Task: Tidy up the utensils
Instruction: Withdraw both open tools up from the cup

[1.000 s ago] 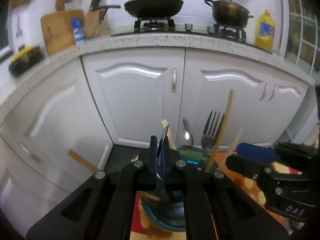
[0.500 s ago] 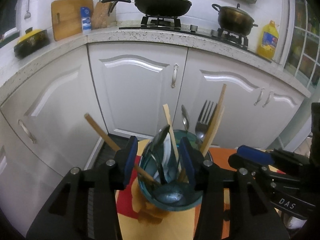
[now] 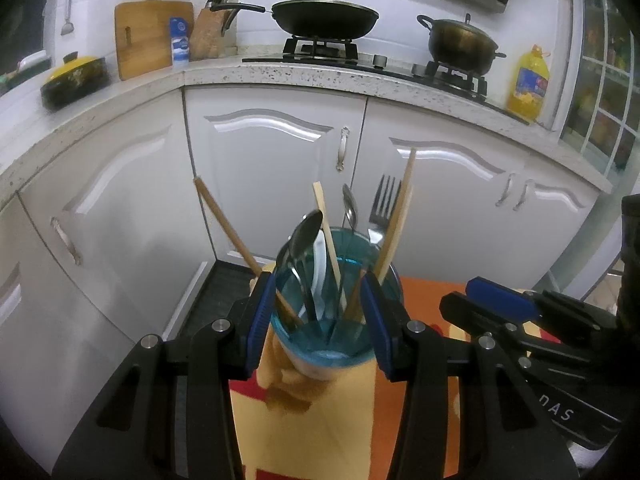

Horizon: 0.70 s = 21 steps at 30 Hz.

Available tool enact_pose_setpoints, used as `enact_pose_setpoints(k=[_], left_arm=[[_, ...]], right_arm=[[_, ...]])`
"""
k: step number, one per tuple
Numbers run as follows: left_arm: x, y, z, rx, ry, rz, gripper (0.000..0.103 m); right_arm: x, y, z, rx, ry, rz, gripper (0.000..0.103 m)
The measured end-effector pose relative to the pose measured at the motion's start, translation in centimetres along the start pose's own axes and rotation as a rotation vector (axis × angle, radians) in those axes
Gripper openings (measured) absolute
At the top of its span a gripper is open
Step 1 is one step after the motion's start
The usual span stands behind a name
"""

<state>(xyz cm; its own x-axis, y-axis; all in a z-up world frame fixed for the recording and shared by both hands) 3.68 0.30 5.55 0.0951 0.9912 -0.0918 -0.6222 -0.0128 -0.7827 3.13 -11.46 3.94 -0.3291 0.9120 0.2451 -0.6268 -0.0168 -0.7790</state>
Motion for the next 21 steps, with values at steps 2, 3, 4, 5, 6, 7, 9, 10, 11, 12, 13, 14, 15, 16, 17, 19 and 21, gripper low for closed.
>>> enact_pose_setpoints(k=[2,3,4,5,6,7,9,10,11,12,13,14,15,16,17,19,21], left_arm=[[0.0,0.4,0.5,-0.001,-0.003,0.007,0.043],[0.0,0.6,0.8,-0.002,-0.005,0.010,0.043],[0.0,0.8,1.0,-0.004,-0.007,0.011,0.043],[-0.1,1.0,1.3,-0.005,-0.013,0.013,0.043],[-0.1,1.1,1.5,-0.004,-0.021,0.016,0.043],[-0.2,1.3,1.8,-0.004,-0.024,0.017,0.043],[-0.2,1.6,2.3,-0.008,-0.023,0.024,0.043],[-0.2,1.7,2.5,-0.010,-0.021,0.026,0.043],[-0.2,1.8,2.6,-0.010,-0.021,0.027,0.043],[-0.3,1.9,2.8,-0.010,-0.022,0.028,0.043],[-0.3,2.0,3.0,-0.011,-0.025,0.030,0.043],[-0.4,2.0,3.2,-0.014,-0.026,0.032,0.043],[-0.4,2.1,3.5,-0.018,-0.026,0.034,0.043],[-0.4,2.1,3.7,-0.022,-0.027,0.036,0.043],[-0.5,2.2,4.0,-0.026,-0.030,0.035,0.043],[-0.6,2.2,4.6,-0.037,-0.043,0.029,0.043],[-0.7,2.4,5.0,-0.046,-0.051,0.024,0.043]], right_arm=[[0.1,0.3,0.4,-0.001,0.009,-0.001,0.039],[0.2,0.6,0.7,-0.002,0.018,-0.002,0.039],[0.2,0.8,0.9,-0.002,0.025,-0.001,0.039],[0.2,0.9,1.0,-0.001,0.030,0.000,0.039],[0.3,1.1,1.3,-0.002,0.039,0.003,0.039],[0.3,1.3,1.5,-0.003,0.044,0.003,0.039],[0.5,1.6,2.1,-0.011,0.057,0.004,0.039],[0.6,1.7,2.4,-0.015,0.060,0.005,0.039],[0.7,1.8,2.6,-0.018,0.062,0.006,0.039],[0.9,1.8,2.9,-0.024,0.068,0.009,0.039],[1.0,1.8,3.3,-0.030,0.077,0.014,0.039],[1.2,1.8,3.5,-0.034,0.082,0.018,0.039],[1.3,1.8,3.7,-0.039,0.086,0.019,0.039],[1.5,1.7,4.1,-0.046,0.088,0.020,0.039],[1.6,1.7,4.4,-0.053,0.090,0.020,0.039],[1.8,1.6,4.9,-0.063,0.092,0.020,0.040],[2.0,1.6,5.2,-0.067,0.097,0.023,0.040]])
Point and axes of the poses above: each gripper's, at about its wrist camera, not at the fingertips, and z roughly against the way its jaws point, x to its left, y to its underside, the point moved 2 cm from there along -z, roughly the way its jaws point, and after that the axes turned 2 degrees about -x, right-handed, at the moved point
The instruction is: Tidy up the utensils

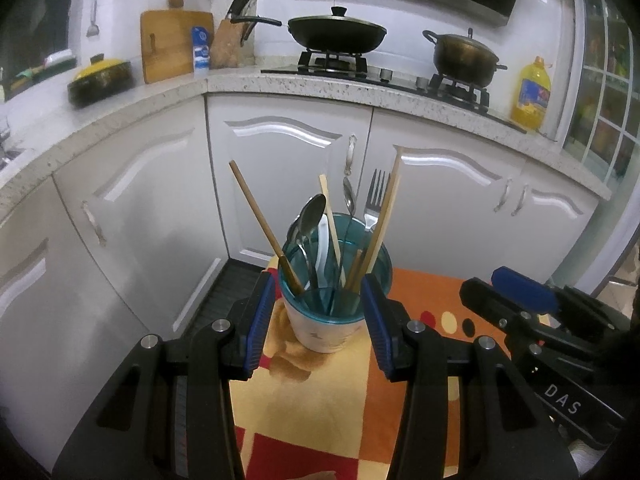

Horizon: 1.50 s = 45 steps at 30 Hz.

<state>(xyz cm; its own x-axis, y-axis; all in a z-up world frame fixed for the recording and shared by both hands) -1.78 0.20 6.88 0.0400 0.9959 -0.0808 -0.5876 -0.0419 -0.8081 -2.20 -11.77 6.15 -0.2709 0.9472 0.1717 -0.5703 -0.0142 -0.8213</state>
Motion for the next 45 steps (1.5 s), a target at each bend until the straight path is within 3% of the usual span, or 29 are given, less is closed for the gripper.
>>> enact_pose_setpoints(k=[24,45], left_arm=[[-1.0,0.2,1.9,-0.033,-0.012,-0.018,0.043],[-1.1,0.1,2.1,-0.035,-0.003,-0.007,0.043]], right_arm=[[-0.2,0.2,2.3,-0.026,0.040,-0.009,0.041],[-0.3,0.3,2.1,-0.013,0.040,-0.009,0.041]])
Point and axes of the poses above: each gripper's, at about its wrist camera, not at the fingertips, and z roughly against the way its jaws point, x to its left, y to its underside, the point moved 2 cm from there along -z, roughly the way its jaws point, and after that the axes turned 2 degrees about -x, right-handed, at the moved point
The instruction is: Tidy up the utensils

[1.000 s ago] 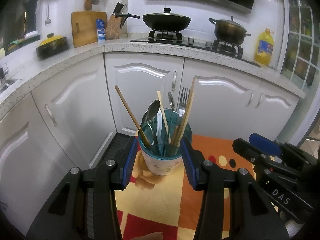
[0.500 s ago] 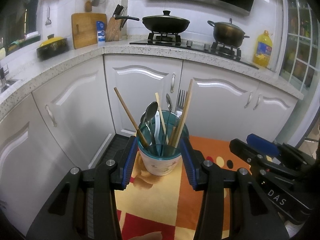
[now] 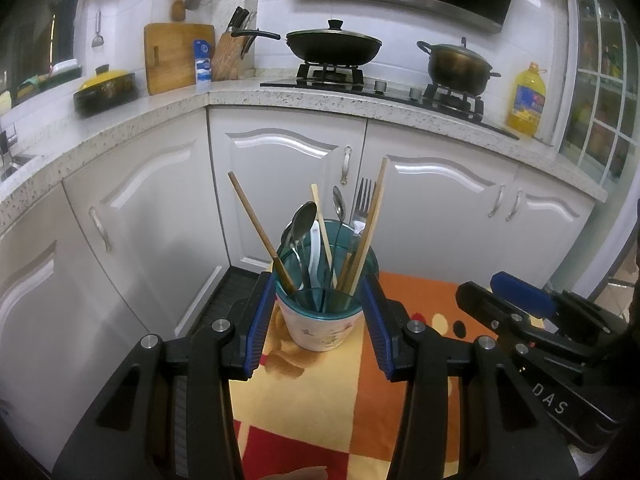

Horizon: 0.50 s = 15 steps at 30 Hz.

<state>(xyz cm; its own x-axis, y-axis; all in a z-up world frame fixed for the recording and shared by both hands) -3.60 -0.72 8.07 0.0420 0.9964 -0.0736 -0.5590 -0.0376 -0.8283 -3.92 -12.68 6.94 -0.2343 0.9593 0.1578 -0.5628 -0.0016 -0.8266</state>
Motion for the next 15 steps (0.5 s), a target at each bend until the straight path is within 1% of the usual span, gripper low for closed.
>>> enact_pose_setpoints(k=[15], left_arm=[[0.28,0.19,-0.61,0.010,-0.006,0.008,0.043]], right_arm=[[0.07,0.05,-0.31,0.006,0.000,0.002,0.041]])
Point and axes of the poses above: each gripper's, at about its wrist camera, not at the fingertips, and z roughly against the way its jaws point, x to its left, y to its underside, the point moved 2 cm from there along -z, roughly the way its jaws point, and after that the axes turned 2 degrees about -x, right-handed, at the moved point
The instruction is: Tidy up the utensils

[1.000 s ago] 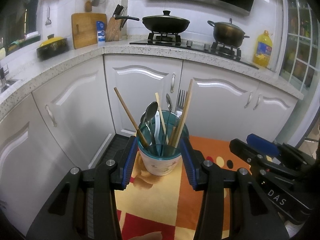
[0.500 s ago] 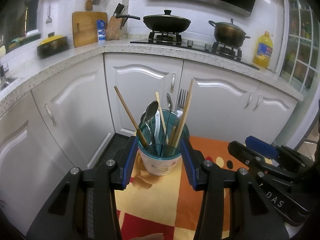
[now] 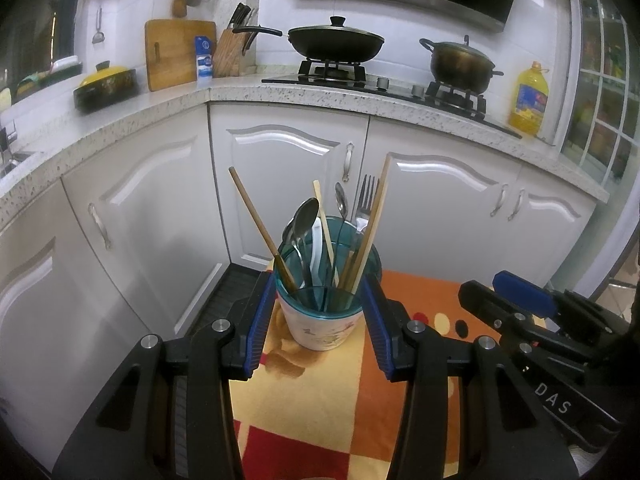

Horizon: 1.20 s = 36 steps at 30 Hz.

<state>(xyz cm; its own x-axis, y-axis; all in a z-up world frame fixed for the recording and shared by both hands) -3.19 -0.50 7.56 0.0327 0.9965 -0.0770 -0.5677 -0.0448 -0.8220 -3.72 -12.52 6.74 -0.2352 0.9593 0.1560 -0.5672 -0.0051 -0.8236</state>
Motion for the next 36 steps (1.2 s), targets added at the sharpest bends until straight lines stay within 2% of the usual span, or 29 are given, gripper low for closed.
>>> enact_pose_setpoints(k=[36], left_arm=[[0.26,0.27,-0.68,0.015,-0.007,0.003,0.043]], right_arm=[[0.05,0.05,-0.88,0.018,0.001,0.002,0.042]])
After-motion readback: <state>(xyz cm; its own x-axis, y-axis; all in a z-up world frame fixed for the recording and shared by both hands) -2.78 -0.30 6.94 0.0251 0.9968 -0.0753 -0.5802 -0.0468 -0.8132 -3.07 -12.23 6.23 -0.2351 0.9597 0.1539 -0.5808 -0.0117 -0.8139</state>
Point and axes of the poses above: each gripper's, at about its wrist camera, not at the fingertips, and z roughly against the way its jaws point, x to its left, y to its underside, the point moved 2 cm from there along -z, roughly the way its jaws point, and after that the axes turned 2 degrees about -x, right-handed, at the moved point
